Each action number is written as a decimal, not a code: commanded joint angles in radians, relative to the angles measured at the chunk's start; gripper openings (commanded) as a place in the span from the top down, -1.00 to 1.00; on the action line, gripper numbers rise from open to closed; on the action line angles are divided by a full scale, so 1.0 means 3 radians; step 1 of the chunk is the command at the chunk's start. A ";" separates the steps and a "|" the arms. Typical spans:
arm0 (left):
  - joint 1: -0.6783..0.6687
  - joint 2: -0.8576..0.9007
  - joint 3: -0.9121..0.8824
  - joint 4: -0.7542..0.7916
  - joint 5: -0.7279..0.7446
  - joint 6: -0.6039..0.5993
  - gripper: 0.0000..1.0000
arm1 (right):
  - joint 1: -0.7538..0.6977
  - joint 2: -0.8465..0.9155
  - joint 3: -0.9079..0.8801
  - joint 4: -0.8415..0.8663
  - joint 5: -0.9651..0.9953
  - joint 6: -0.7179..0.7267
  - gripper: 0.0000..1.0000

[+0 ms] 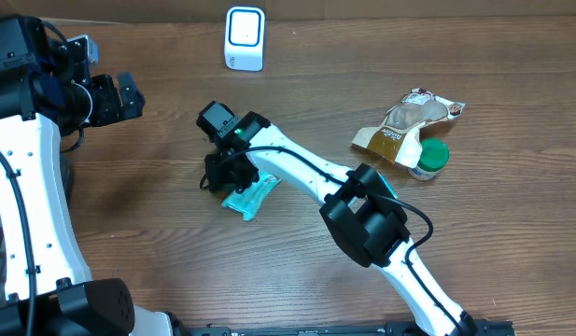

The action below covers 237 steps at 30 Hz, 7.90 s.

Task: Scan the item barcode
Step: 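Move the right gripper to the large mint-green wipes pack and grasp it, then lift the wipes pack with the right gripper and hold it under the scanner, then hold the wipes pack against the scanner face with the right gripper, then carry the wipes pack right and lower it beside the Kleenex pack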

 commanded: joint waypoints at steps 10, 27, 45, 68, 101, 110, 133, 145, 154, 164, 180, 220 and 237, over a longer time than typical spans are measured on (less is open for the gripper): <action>0.0009 0.0010 0.0071 0.0005 -0.0004 -0.0055 -0.99 | -0.0563 -0.0366 0.0706 -0.1756 0.0389 -0.0567 0.28; 0.0009 0.0010 0.0071 0.0005 -0.0004 -0.0055 -0.99 | -0.0776 -0.0355 -0.0275 -0.1392 0.0759 -0.0369 0.29; 0.0009 0.0010 0.0071 0.0004 -0.0004 -0.0055 -0.99 | -0.0617 -0.0373 0.0136 -0.0627 -0.0154 -0.1307 0.29; 0.0009 0.0010 0.0071 0.0005 -0.0004 -0.0055 -0.99 | -0.0554 -0.0492 -0.0371 -0.1356 -0.0467 -0.0523 -0.20; 0.0009 0.0010 0.0071 0.0005 -0.0004 -0.0055 -0.99 | -0.1017 -0.0680 0.0102 -0.1076 -0.1575 -0.1621 0.92; 0.0009 0.0010 0.0071 0.0004 -0.0004 -0.0055 -0.99 | -0.1045 -0.1361 0.0553 -0.1447 -0.1359 -0.1851 0.92; 0.0009 0.0010 0.0071 0.0004 -0.0004 -0.0055 -0.99 | -0.0637 -0.0974 0.0546 0.0694 0.3147 -0.1692 0.92; 0.0009 0.0010 0.0071 0.0005 -0.0004 -0.0055 -0.99 | -0.0846 0.0179 0.0546 0.3684 0.3122 -0.4373 0.92; 0.0009 0.0010 0.0071 0.0005 -0.0004 -0.0055 -0.99 | -0.0937 0.0516 0.0546 0.4037 0.2899 -0.5220 0.92; 0.0009 0.0010 0.0071 0.0004 -0.0004 -0.0055 -0.99 | -0.0913 0.0516 0.0546 0.4231 0.2928 -0.5367 0.92; 0.0009 0.0010 0.0071 0.0005 -0.0004 -0.0055 -0.99 | -0.0800 0.0501 0.0547 0.4635 0.3251 -0.5957 0.90; 0.0009 0.0010 0.0071 0.0004 -0.0004 -0.0055 -0.99 | -0.1228 -0.1670 -0.0356 -0.2158 0.1977 0.0535 0.92; 0.0009 0.0010 0.0071 0.0005 -0.0004 -0.0055 -0.99 | -0.1687 -0.1677 -0.0936 -0.1991 0.1974 0.0649 -0.33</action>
